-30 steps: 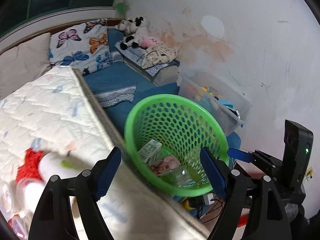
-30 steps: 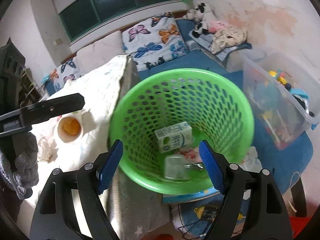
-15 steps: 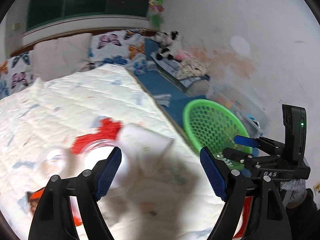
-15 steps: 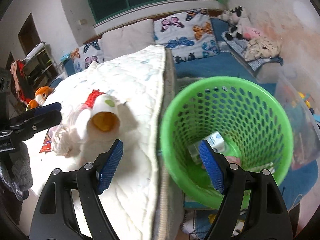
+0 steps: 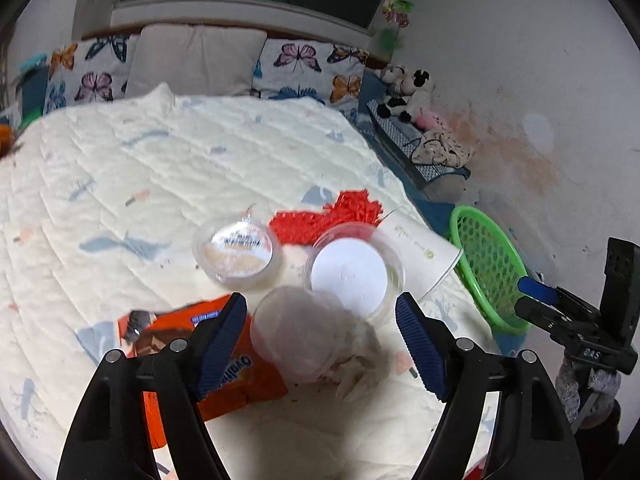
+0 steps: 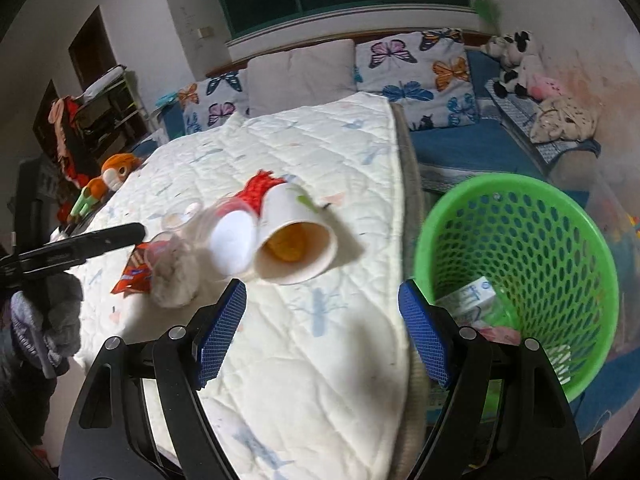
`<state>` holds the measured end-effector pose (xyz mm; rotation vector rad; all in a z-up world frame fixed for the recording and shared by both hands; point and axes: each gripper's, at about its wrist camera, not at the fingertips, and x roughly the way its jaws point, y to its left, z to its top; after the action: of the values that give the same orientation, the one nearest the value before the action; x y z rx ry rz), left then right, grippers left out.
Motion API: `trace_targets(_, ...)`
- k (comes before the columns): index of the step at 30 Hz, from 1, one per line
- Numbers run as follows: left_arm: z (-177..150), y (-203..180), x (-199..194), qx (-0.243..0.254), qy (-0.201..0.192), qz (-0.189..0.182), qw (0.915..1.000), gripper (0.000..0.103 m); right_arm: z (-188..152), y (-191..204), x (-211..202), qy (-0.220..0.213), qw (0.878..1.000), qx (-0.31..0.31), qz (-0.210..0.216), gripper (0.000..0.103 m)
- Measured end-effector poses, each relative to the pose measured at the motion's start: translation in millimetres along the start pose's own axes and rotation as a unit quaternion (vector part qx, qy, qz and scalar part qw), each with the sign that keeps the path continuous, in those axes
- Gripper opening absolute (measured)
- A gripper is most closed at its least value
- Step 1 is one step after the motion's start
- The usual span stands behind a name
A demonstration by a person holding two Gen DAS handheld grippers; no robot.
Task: Collect trash
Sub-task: 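Move both tools back over the bed toward the remaining trash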
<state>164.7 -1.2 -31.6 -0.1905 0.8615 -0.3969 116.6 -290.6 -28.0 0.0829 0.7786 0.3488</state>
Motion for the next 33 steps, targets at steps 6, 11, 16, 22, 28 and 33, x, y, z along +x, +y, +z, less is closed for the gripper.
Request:
trace_targets(6, -7, 4, 13, 0.001, 0.015, -0.001, 0.9999, 0.074, -5, 18, 7, 0.012, 1.0, -0.015, 0.01, 0.078)
trace_targets(11, -11, 5, 18, 0.015, 0.018, 0.006, 0.9997, 0.064, -9, 29, 17, 0.021, 0.999, -0.018, 0.021, 0.082)
trace_targets(16, -13, 9, 19, 0.014, 0.02, -0.002, 0.9997, 0.052, -11, 41, 24, 0.02, 0.999, -0.029, 0.03, 0.087)
trace_targets(22, -13, 12, 14, 0.015, 0.01, -0.004, 0.9998, 0.046, -14, 59, 37, 0.028, 0.998, -0.047, 0.037, 0.091)
trace_targets(28, -12, 18, 8, 0.006, 0.008, -0.017, 0.9998, 0.028, -17, 83, 51, 0.037, 0.996, -0.068, 0.052, 0.091)
trace_targets(33, -15, 20, 4, 0.005, 0.007, -0.029, 0.9995, 0.028, -16, 90, 58, 0.041, 0.995, -0.071, 0.063, 0.091)
